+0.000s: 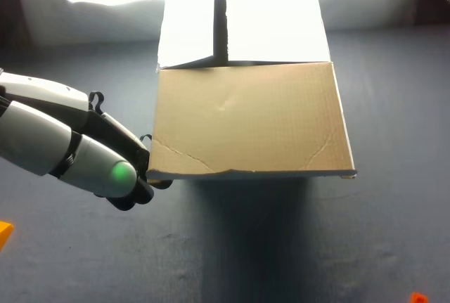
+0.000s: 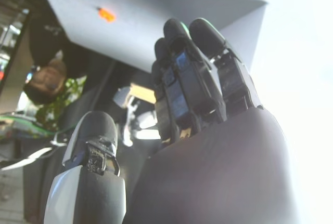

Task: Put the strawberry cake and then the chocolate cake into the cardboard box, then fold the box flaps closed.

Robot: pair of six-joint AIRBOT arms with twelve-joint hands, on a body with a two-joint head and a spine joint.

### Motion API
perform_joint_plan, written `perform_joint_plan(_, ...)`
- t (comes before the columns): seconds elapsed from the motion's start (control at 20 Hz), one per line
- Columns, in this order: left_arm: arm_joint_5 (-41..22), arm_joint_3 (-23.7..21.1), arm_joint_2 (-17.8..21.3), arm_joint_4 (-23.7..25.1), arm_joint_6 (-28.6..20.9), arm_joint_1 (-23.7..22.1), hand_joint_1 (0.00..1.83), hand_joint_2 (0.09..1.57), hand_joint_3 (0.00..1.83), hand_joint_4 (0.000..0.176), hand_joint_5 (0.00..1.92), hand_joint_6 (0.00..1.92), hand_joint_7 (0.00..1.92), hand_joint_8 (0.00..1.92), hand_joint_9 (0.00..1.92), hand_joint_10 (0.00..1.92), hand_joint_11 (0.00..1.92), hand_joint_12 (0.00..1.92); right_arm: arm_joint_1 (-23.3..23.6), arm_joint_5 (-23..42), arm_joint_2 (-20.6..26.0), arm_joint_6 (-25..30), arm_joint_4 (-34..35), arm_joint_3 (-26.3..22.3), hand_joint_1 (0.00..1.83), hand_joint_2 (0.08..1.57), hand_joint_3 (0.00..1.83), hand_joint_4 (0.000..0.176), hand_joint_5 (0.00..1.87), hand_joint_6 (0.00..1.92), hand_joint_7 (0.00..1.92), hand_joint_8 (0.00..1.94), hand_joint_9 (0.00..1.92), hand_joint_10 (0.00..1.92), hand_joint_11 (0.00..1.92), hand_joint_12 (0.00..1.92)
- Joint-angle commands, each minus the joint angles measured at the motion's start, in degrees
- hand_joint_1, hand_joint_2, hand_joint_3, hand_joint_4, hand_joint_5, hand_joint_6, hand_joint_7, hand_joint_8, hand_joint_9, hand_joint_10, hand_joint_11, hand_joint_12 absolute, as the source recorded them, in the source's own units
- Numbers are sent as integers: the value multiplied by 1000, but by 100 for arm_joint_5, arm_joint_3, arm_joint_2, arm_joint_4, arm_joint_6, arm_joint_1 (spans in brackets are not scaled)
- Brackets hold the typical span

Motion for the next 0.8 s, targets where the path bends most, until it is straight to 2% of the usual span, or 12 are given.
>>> perform_joint_plan(0.0, 108, 1, 57, -407, -65, -115, 284, 1301, 0, 12, 491, 5, 644, 2, 695, 4, 168, 1360, 0, 644, 115, 25, 21, 15, 279, 1246, 0, 0, 390, 597, 703, 23, 353, 1005, 0, 1708)
perform_joint_plan(0.05, 108, 10, 55, -409, -71, -145, 293, 1301, 0, 7, 482, 1, 633, 0, 686, 1, 161, 1356, -25, 641, 116, 25, 21, 7, 287, 1243, 0, 0, 396, 599, 707, 24, 359, 1007, 0, 1711)
perform_joint_plan(0.2, 101, 67, 45, -411, -134, -316, 286, 1298, 0, 10, 475, 2, 637, 3, 687, 2, 161, 1357, -59, 621, 116, 24, 21, -8, 282, 1242, 0, 0, 388, 597, 706, 23, 355, 1006, 0, 1713)
perform_joint_plan(0.25, 98, 88, 37, -411, -153, -361, 296, 1297, 0, 4, 469, 0, 632, 1, 682, 0, 155, 1356, -65, 616, 118, 24, 21, -18, 283, 1243, 0, 0, 387, 596, 706, 23, 357, 1008, 0, 1713)
perform_joint_plan(0.75, 77, 518, -132, -313, -416, -935, 299, 1292, 0, 13, 485, 5, 647, 4, 699, 6, 174, 1333, -105, 613, 140, 22, 20, -124, 304, 1239, 0, 0, 391, 576, 706, 20, 356, 1013, 0, 1717)
